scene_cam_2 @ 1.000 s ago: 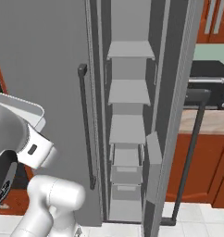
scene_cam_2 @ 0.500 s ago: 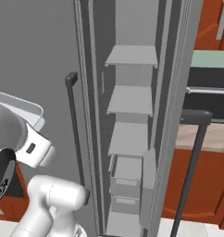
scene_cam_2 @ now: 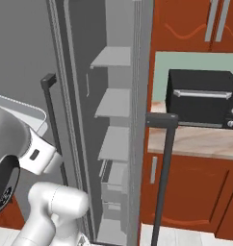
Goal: Take the eggplant and mushroom out of the freezer and place them in the tupperware container on the counter. Then put the tupperware containing the vegetables back in the freezer.
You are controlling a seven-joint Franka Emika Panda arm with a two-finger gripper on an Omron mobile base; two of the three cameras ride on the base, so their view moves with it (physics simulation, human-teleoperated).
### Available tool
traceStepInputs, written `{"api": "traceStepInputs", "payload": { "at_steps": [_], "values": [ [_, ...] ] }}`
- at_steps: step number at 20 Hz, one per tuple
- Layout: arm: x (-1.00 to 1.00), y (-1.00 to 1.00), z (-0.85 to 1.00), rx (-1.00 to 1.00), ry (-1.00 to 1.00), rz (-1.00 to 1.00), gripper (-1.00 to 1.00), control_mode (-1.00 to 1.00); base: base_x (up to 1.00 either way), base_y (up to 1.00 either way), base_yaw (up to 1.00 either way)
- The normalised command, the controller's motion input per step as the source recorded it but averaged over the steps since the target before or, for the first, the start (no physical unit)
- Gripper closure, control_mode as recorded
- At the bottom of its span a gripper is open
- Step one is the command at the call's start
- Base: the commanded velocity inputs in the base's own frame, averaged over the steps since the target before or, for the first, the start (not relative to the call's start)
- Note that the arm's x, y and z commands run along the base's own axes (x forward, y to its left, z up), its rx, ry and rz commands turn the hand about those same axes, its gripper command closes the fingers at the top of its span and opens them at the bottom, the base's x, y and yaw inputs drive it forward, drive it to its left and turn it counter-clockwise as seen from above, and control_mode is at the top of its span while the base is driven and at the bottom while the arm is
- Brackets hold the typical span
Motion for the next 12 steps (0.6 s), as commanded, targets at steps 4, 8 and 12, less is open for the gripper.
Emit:
{"api": "traceStepInputs", "payload": {
  "at_steps": [4, 8, 12],
  "values": [
    [0.0, 0.0, 0.0, 0.0, 0.0, 0.0, 1.0, 1.0, 0.35, -0.31, 0.0],
    [0.0, 0.0, 0.0, 0.0, 0.0, 0.0, 1.0, 1.0, 0.4, -0.24, 0.0],
    [0.0, 0.0, 0.0, 0.0, 0.0, 0.0, 1.0, 1.0, 0.62, 0.0, 0.0]
  ]
}}
